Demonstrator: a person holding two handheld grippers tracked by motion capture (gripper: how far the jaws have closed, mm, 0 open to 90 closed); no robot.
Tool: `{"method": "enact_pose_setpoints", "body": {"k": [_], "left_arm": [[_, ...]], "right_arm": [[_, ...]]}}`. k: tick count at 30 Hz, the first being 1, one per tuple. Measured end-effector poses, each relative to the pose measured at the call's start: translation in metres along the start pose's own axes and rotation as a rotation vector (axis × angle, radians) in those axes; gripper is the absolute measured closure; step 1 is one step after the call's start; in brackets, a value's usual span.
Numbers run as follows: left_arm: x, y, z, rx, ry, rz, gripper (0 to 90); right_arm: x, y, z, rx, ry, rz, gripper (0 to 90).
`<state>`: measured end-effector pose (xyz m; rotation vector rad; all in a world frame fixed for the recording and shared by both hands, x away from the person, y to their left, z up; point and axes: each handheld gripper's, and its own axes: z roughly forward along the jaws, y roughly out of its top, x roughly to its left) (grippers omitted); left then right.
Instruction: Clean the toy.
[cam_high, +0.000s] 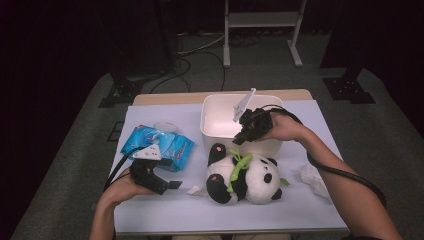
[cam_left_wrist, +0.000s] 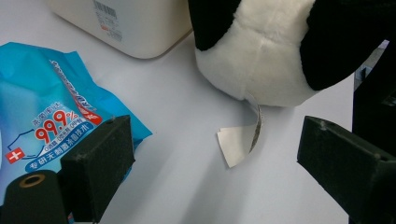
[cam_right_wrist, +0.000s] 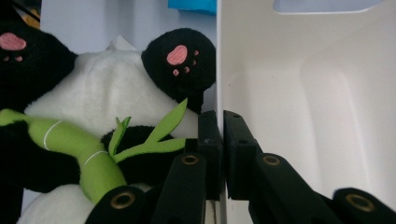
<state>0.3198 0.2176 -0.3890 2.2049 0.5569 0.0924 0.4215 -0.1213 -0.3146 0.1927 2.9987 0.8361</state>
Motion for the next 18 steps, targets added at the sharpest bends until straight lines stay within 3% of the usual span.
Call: {"method": "enact_pose_setpoints", "body": {"k": [8,13,18], "left_arm": [[0.001,-0.003,0.001,0.009,0.001,-0.007,10.3],[0.002,-0.003,-0.001,0.001,0.003,-0.014,10.3],[0.003,-0.004,-0.002,0.008,0.004,-0.012,10.2]], "right_arm": [[0.005,-0.001,-0.023,-0.056,-0.022,0.005,70.8],[0.019,0.000,-0.033,-0.059,-0.034,-0.028,62.1],[0.034,-0.001,-0.035,-0.061,0.003,-0.052,51.7]]}}
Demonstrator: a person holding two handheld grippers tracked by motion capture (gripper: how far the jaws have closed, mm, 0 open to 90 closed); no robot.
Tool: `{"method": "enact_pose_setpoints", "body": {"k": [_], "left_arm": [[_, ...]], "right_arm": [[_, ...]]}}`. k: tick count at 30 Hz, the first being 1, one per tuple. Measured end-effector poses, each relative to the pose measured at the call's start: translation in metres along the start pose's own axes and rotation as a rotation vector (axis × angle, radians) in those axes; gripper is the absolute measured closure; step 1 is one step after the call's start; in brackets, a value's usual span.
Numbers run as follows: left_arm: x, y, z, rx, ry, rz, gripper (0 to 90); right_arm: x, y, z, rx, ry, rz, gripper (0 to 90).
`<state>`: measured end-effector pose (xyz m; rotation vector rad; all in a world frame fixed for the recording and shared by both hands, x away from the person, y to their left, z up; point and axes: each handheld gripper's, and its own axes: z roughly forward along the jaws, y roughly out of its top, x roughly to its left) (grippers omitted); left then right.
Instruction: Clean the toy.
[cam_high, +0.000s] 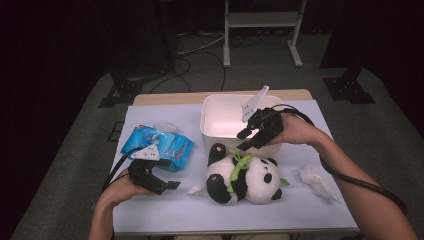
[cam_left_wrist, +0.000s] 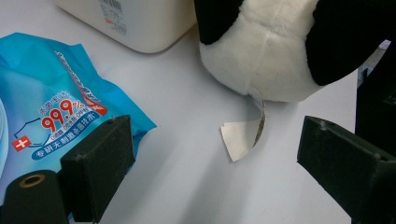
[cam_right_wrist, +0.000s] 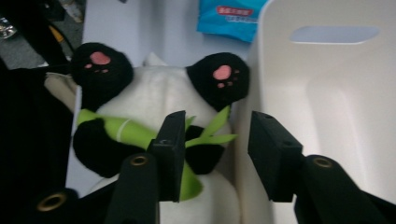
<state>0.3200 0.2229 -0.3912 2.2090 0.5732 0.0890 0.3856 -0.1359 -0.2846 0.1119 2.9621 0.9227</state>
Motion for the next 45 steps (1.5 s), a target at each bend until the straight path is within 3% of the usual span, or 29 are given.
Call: {"method": "enact_pose_setpoints", "body": {"k": [7,12,17,20,24,27,32,45], "left_arm": [[0.000,0.000,0.000,-0.007,-0.006,-0.001,10.3],[0.001,-0.001,0.001,-0.002,-0.002,-0.005,10.3],[0.002,-0.003,0.000,-0.002,-0.003,-0.013,10.2],[0.002,-0.004,0.001,-0.001,-0.003,-0.016,10.3],[0.003,-0.004,0.003,0.003,-0.006,-0.019,10.3],[0.003,-0.004,0.003,0.001,-0.008,-0.017,10.3],[0.004,-0.004,0.006,0.010,-0.015,-0.016,10.3],[0.005,-0.004,0.004,0.000,-0.013,-0.018,10.3]], "right_arm": [[0.011,-0.010,0.016,0.042,0.047,0.000,39.7],[0.011,-0.017,0.027,0.072,0.068,0.002,40.1],[0.018,-0.023,0.036,0.083,0.096,-0.008,49.8],[0.022,-0.024,0.038,0.057,0.094,-0.016,64.2],[0.028,-0.027,0.036,0.024,0.087,-0.026,72.9],[0.033,-0.032,0.032,-0.009,0.082,-0.030,74.3],[0.037,-0.036,0.025,-0.033,0.077,-0.027,75.0],[0.043,-0.024,-0.002,-0.072,0.060,-0.056,75.4]]}}
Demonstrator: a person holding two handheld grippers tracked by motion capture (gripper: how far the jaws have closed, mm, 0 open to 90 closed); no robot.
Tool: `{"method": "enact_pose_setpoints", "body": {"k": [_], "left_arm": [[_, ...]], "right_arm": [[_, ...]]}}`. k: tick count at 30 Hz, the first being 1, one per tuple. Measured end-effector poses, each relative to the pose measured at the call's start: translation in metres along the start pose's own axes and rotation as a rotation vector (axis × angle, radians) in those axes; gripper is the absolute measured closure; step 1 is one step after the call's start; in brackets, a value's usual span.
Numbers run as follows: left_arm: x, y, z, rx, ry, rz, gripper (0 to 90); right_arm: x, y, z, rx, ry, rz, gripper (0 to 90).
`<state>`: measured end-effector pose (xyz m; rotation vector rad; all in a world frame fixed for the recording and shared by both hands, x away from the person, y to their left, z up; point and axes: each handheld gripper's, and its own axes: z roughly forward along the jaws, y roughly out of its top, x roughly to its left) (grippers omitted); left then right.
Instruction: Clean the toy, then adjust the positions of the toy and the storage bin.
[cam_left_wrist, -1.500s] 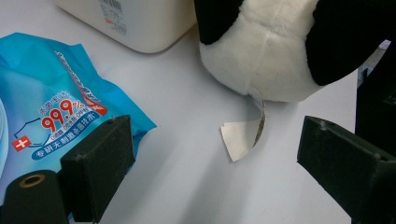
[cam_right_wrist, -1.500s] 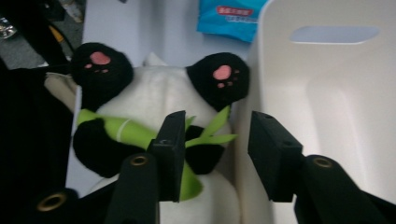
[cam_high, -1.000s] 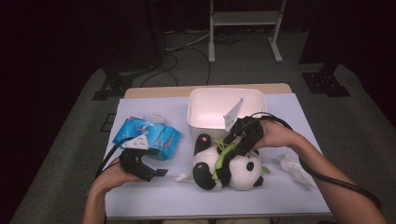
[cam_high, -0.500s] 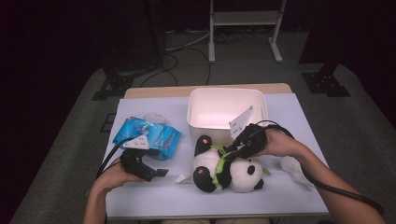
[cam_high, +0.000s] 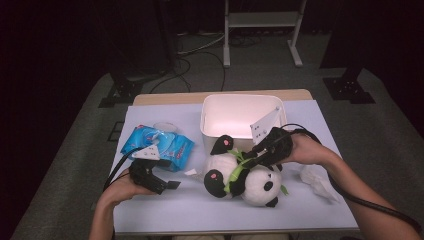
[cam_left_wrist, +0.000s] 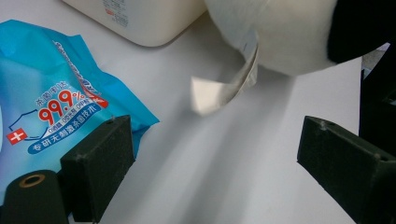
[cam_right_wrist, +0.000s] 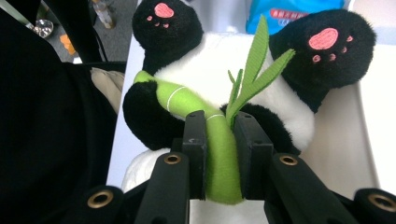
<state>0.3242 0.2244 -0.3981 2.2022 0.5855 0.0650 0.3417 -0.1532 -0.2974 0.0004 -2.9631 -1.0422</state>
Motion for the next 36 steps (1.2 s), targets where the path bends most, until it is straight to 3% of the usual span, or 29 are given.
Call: {"method": "enact_pose_setpoints", "body": {"k": [21,36], "left_arm": [[-0.001,-0.001,0.002,0.002,-0.011,-0.002,10.3],[0.002,-0.001,0.001,-0.001,-0.012,-0.002,10.3]], "right_arm": [[0.006,0.016,-0.043,-0.005,-0.061,-0.004,75.3],[0.001,0.031,-0.071,0.001,-0.109,-0.001,75.3]]}}
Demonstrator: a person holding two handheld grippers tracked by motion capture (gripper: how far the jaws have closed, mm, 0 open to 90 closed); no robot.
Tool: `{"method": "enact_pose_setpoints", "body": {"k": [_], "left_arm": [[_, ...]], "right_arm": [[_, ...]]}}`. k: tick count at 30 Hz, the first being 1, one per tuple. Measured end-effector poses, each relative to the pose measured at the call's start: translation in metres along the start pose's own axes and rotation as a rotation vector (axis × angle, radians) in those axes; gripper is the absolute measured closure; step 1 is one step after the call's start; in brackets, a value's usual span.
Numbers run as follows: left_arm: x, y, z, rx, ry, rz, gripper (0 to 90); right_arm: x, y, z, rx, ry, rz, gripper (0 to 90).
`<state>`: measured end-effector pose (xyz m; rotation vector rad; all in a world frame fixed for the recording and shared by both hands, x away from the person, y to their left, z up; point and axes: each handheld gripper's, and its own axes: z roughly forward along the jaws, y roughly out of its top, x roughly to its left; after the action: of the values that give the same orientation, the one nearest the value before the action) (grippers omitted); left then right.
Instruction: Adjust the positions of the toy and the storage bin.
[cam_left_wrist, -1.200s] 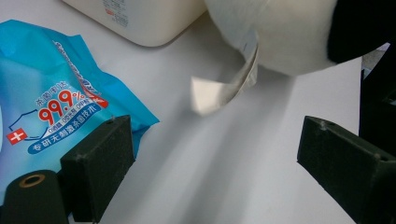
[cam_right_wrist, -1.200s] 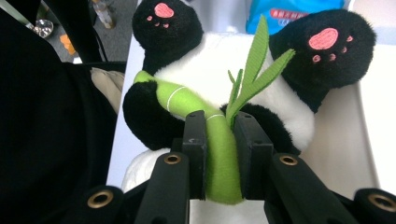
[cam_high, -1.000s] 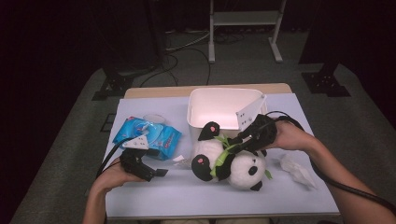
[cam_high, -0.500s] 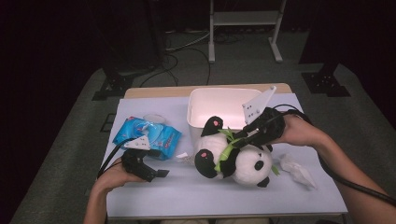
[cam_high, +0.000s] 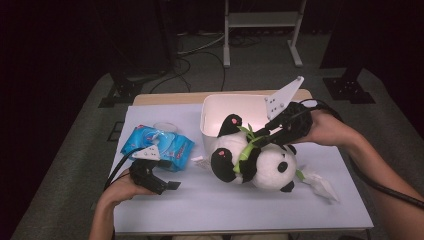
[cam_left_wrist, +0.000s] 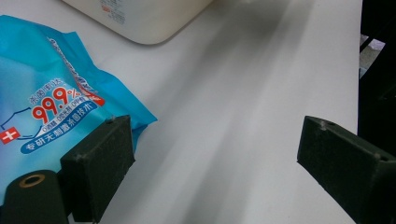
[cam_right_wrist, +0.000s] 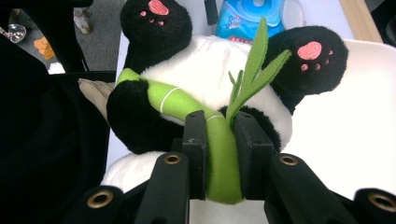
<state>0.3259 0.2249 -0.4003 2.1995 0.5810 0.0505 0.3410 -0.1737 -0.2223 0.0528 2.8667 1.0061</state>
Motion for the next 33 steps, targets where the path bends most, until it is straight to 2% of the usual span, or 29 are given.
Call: {"method": "enact_pose_setpoints", "body": {"k": [11,25,33], "left_arm": [[0.002,-0.002,-0.002,-0.007,0.001,-0.010,10.3],[0.006,-0.005,-0.002,-0.012,0.000,-0.025,10.2],[0.007,-0.005,-0.004,-0.021,0.001,-0.031,10.2]], "right_arm": [[-0.011,0.015,-0.018,-0.003,-0.047,-0.006,75.3],[-0.037,0.024,-0.039,-0.004,-0.108,0.014,75.3],[-0.052,0.027,-0.046,-0.009,-0.125,0.030,75.3]]}}
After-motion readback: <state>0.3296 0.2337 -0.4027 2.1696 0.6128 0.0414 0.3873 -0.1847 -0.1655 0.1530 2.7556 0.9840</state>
